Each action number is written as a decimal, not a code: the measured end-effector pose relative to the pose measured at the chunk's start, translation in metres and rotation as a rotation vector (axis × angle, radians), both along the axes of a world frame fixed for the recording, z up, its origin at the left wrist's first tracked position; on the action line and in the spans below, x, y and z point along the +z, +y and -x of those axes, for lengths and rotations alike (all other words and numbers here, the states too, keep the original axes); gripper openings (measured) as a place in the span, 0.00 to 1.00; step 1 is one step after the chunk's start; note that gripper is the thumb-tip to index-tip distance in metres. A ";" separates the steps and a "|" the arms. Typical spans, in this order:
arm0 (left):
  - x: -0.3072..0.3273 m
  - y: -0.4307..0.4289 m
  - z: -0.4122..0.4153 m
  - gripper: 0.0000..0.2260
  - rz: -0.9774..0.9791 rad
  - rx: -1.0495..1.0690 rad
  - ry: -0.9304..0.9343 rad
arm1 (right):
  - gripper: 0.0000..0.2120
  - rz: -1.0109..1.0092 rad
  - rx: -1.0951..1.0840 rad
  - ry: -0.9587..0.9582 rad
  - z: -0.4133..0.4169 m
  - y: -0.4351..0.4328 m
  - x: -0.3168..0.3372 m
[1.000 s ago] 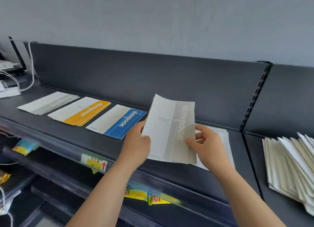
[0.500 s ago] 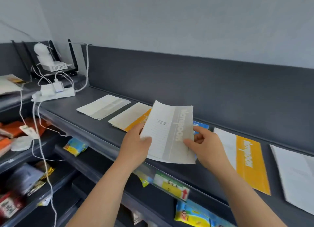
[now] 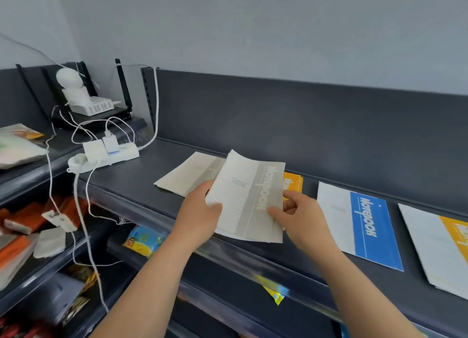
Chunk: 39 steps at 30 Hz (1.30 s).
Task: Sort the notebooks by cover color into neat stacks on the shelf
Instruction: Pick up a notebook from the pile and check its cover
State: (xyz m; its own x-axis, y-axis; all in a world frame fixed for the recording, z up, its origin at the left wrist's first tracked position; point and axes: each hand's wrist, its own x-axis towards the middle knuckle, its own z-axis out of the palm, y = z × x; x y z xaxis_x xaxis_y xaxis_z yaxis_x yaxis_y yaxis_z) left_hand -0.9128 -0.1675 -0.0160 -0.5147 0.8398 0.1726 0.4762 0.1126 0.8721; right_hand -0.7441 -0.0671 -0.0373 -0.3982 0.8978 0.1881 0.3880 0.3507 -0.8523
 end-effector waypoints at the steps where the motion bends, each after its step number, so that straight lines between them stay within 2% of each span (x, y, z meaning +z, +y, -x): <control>1: 0.000 0.002 0.009 0.18 -0.001 0.003 0.005 | 0.09 -0.001 0.002 0.001 0.009 0.002 0.001; 10: -0.005 0.024 0.087 0.16 -0.015 0.066 0.046 | 0.11 -0.062 0.017 -0.072 0.093 0.027 -0.003; 13: -0.010 0.033 0.115 0.17 0.002 0.065 0.048 | 0.08 -0.077 0.003 -0.098 0.118 0.032 -0.006; 21: -0.027 0.060 0.184 0.17 0.097 -0.010 0.070 | 0.07 -0.075 -0.112 -0.275 0.175 0.037 -0.016; 24: -0.037 0.069 0.201 0.18 0.160 -0.062 0.128 | 0.06 -0.103 -0.153 -0.428 0.188 0.036 -0.021; 29: -0.047 0.076 0.212 0.15 0.222 -0.093 0.249 | 0.15 -0.142 -0.210 -0.599 0.198 0.035 -0.027; 33: -0.046 0.073 0.212 0.17 0.277 -0.093 0.368 | 0.16 -0.157 -0.241 -0.593 0.201 0.031 -0.026; 36: -0.042 0.068 0.211 0.15 0.241 -0.092 0.535 | 0.07 -0.213 -0.284 -0.488 0.194 0.023 -0.018; 37: -0.038 0.067 0.209 0.15 0.200 -0.094 0.574 | 0.07 -0.237 -0.310 -0.457 0.189 0.021 -0.014; 39: -0.026 0.065 0.201 0.15 0.094 -0.122 0.613 | 0.17 -0.276 -0.363 -0.466 0.178 0.015 -0.007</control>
